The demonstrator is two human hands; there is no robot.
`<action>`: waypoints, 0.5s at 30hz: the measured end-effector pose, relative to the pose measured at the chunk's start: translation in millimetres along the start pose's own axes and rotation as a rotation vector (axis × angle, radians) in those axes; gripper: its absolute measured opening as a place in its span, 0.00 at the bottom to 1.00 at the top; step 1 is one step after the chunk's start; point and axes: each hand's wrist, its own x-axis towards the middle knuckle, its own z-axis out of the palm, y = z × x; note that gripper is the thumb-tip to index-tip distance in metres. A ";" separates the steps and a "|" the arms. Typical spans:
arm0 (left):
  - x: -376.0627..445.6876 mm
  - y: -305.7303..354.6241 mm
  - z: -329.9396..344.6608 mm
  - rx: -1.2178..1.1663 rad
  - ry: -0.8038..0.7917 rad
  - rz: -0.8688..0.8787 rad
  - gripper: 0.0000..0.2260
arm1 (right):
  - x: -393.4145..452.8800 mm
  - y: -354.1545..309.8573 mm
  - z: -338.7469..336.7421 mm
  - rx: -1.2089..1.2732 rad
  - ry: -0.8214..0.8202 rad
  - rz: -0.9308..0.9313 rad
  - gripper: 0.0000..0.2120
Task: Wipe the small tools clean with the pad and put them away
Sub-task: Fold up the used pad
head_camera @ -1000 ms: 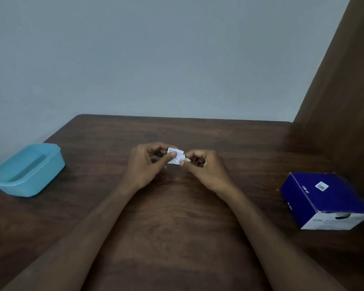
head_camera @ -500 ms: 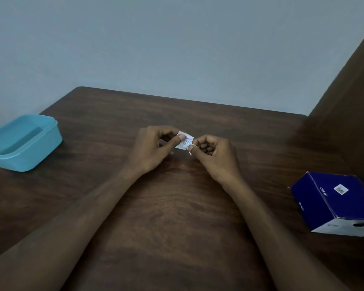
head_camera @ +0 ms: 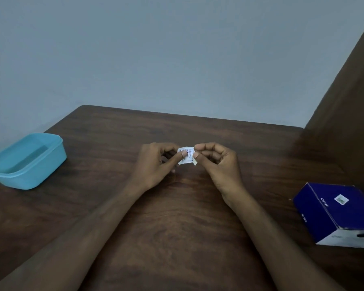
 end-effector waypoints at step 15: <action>-3.0 5.7 -0.4 0.049 -0.006 -0.028 0.09 | -2.6 -0.4 5.2 -0.085 -0.012 0.034 0.21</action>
